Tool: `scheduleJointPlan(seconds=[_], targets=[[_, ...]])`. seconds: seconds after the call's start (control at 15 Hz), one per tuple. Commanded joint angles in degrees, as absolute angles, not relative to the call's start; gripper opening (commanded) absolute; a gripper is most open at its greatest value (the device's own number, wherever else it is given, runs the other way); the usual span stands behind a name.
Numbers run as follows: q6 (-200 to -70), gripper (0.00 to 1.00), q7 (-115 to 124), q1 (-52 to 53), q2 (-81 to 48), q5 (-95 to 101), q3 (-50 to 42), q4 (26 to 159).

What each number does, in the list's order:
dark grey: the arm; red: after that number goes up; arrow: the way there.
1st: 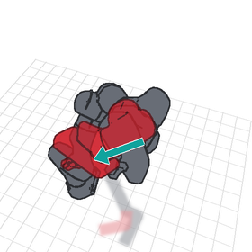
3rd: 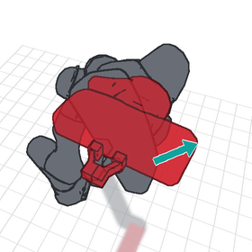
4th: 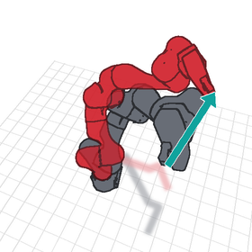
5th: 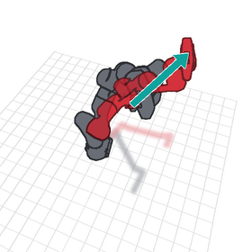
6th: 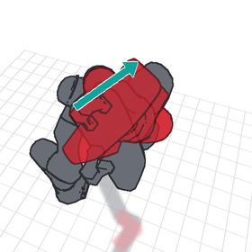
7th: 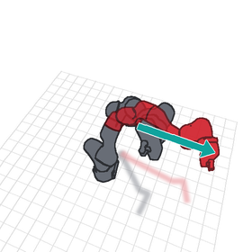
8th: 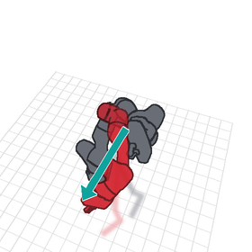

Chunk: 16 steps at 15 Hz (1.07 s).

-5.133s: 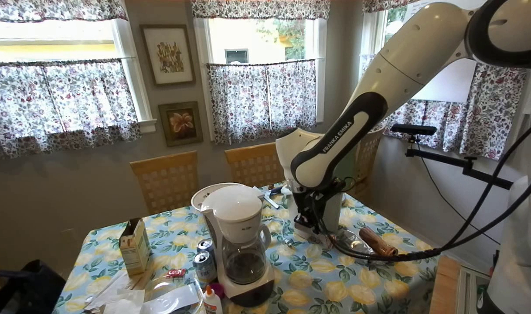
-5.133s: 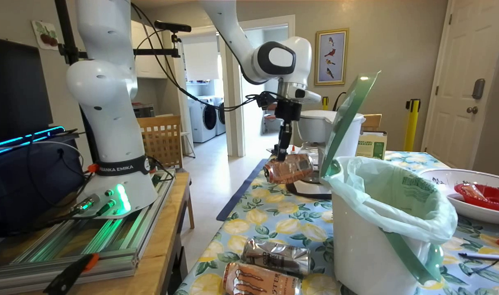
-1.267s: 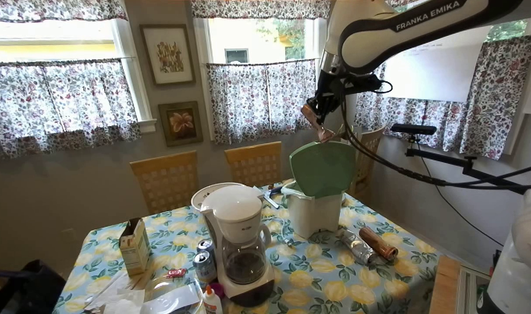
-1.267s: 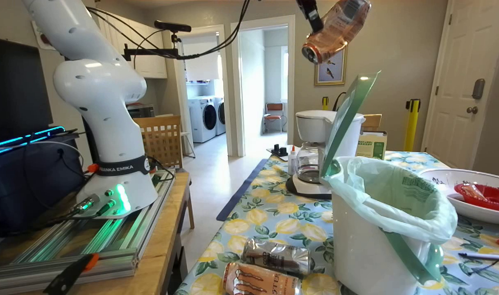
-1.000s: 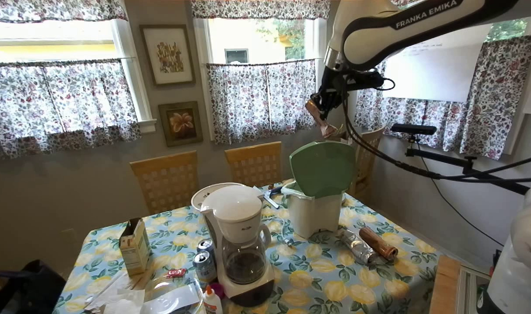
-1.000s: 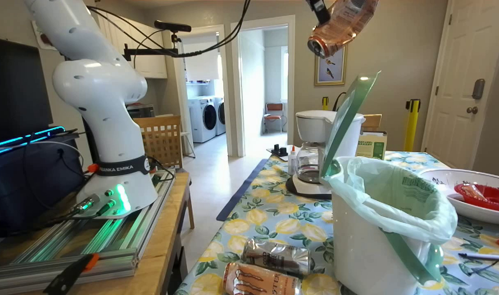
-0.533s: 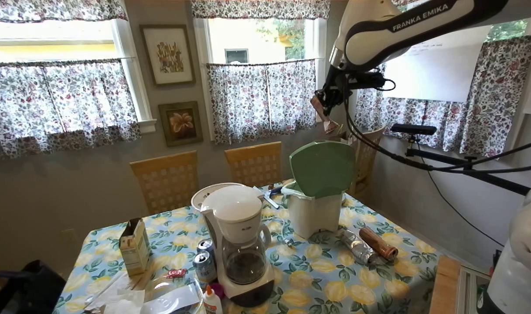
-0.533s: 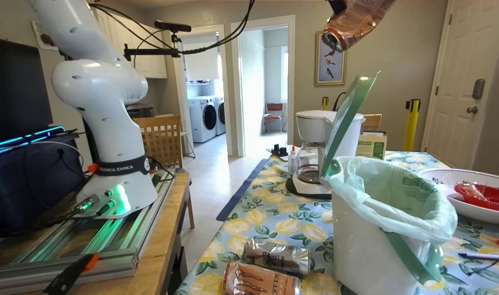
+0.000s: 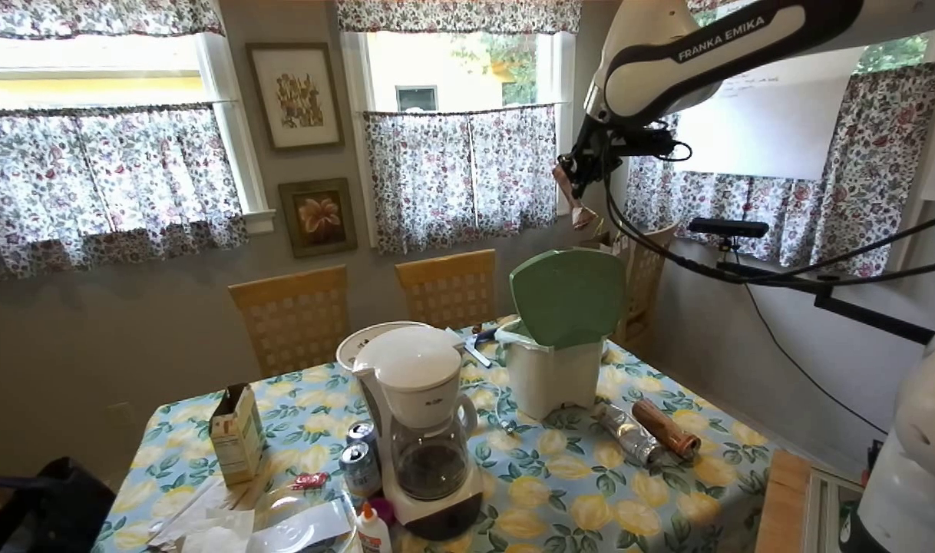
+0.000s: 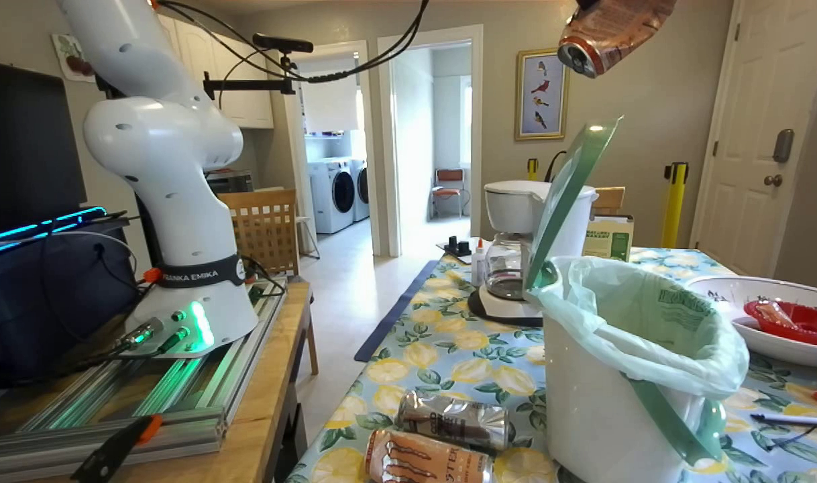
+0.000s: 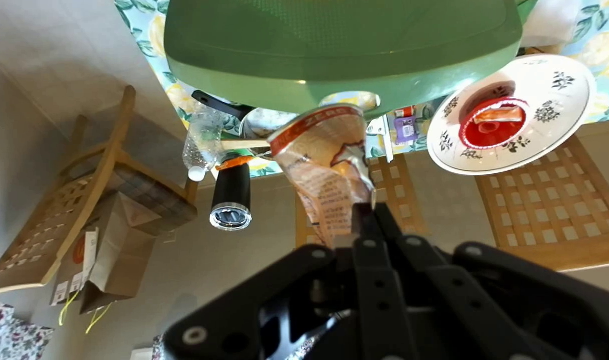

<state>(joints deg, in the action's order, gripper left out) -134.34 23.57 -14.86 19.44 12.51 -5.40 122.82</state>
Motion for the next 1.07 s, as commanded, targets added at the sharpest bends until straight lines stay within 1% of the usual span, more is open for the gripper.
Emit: scheduleJointPlan(seconds=[0.0, 0.6, 1.0], targets=[[-135.72, 0.01, 24.45, -15.3, 16.02, 11.34, -6.02, 119.69], [-140.57, 0.01, 28.0, -15.65, 10.53, 11.56, -7.3, 117.0], [-141.01, 0.01, 28.94, -15.45, 8.32, 11.04, -8.18, 116.44]])
